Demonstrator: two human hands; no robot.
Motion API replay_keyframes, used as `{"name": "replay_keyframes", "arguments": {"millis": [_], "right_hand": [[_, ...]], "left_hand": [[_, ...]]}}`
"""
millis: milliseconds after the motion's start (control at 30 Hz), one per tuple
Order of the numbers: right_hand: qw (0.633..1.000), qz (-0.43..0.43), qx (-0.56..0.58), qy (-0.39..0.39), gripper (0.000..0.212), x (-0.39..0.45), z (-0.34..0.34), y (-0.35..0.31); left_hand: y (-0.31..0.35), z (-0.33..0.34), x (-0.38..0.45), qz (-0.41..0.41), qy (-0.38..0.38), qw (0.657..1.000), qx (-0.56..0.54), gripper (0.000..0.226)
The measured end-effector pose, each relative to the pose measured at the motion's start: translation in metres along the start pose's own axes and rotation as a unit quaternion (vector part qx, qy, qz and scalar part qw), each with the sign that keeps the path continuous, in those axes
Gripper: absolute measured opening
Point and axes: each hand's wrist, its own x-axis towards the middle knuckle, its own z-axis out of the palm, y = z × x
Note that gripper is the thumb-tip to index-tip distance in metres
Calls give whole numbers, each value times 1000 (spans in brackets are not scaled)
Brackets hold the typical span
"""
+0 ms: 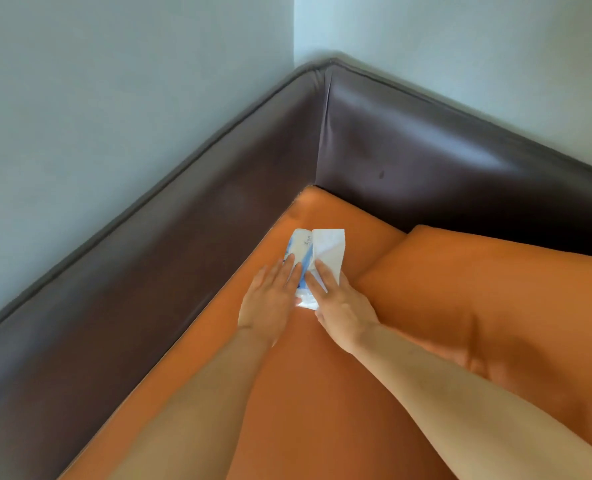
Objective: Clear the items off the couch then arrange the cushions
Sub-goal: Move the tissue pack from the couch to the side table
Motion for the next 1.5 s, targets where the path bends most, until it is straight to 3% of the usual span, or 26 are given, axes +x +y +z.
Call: {"name": "replay_keyframes", "arguments": {"millis": [200, 300, 433, 533, 700, 867, 1000, 1100, 1200, 1333, 1500], "right_hand": [[997, -12, -25, 67, 65, -3, 5, -2], [998, -45, 1, 54, 55, -14, -1, -6], [995, -56, 50, 70, 55, -35, -4, -17], [985, -109, 117, 57, 47, -60, 2, -21], [969, -202, 142, -4, 36, -101, -2, -20], [966, -216, 142, 13, 34, -120, -1, -21], [984, -161, 52, 64, 52, -130, -3, -30], [996, -62, 53, 37, 46, -140, -4, -47], [1000, -6, 23, 3, 70, -144, -2, -63], [1000, 14, -1, 0, 92, -141, 5, -79], [1000, -10, 10, -2, 89, -122, 16, -81]], "left_hand": [[5, 7, -14, 2, 11, 999, -52, 73], [6, 1, -24, 12, -8, 999, -40, 72], [5, 1, -53, 36, 42, 996, -67, 66], [-6, 5, -85, 78, 73, 993, -59, 47], [-36, 2, -129, 100, 49, 990, -83, 85], [-38, 4, -138, 140, -6, 989, -53, 112], [-31, 3, -131, 119, -44, 989, -70, 105], [-20, 2, -133, 91, -62, 991, -73, 92], [-14, 0, -144, 72, -36, 996, -32, 82], [-15, 3, -157, 67, 19, 998, -4, 75], [-22, 9, -150, 43, 44, 997, -35, 82]]}}
